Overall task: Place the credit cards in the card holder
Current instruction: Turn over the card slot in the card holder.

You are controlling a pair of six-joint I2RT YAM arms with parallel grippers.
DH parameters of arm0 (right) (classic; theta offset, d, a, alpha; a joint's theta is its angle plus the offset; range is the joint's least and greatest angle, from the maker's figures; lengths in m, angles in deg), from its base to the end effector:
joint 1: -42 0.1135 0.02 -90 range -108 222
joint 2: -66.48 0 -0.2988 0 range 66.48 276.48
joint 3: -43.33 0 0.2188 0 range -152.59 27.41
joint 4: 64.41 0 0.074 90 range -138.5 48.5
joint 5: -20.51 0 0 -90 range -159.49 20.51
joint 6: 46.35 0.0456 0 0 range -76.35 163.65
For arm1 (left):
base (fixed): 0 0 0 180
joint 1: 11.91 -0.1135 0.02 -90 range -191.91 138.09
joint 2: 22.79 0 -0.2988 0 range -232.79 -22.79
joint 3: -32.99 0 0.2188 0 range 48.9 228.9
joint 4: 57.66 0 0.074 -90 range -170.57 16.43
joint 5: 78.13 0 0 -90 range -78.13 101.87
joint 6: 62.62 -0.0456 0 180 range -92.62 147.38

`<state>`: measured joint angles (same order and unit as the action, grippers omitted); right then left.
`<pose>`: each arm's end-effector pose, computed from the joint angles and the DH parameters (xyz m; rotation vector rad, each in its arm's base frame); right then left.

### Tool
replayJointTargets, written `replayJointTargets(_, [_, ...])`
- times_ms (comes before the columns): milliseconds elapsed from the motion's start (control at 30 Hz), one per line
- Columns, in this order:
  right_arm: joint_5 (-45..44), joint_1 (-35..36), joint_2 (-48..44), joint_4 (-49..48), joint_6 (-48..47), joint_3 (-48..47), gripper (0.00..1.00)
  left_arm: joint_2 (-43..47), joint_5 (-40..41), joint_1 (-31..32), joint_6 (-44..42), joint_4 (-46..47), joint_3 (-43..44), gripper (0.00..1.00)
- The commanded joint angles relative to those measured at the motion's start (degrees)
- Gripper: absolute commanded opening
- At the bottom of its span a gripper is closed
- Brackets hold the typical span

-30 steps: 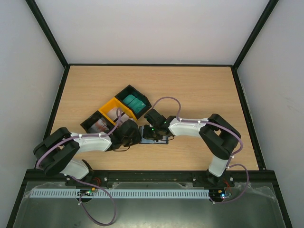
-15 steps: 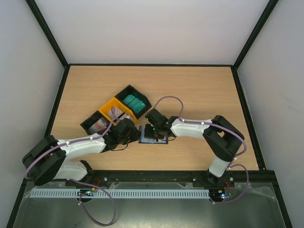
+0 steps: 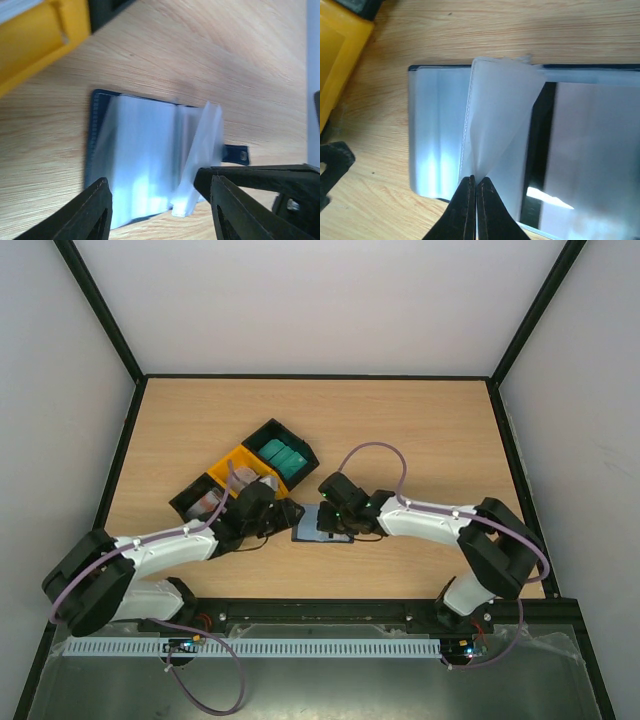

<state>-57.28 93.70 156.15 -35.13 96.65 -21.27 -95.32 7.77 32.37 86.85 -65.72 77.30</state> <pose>0.1694 0.2301 0.2232 -0.0643 2.7898 0.8922 0.1548 -0.1555 0.2244 -0.2767 2.4074 -1.0188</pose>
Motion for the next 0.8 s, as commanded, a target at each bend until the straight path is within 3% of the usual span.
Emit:
replayJointTargets(0, [-7.5, -0.4, -3.7, 5.3, 0.5, 1.8, 0.02, -1.4, -5.9, -0.3, -1.3, 6.4, -0.3, 0.55])
replayJointTargets(233, [-15.6, -0.4, -5.3, 11.4, 0.8, 3.1, 0.02, -8.0, -11.5, 0.0, -2.9, 10.4, 2.3, 0.55])
replayJointTargets(467, [-22.4, -0.4, -7.4, 15.9, 0.8, 2.5, 0.25, -14.2, -13.9, 1.6, -3.1, 13.3, 5.3, 0.55])
replayJointTargets(667, [-30.0, -0.4, -9.4, 20.3, 0.7, -0.1, 0.32, -15.8, -14.0, 1.8, -3.3, 14.2, 6.2, 0.54])
replayJointTargets(767, [-26.4, -0.4, -11.0, 16.5, -2.4, -0.3, 0.32, -16.3, -13.9, 1.9, -3.3, 14.3, 6.5, 0.49])
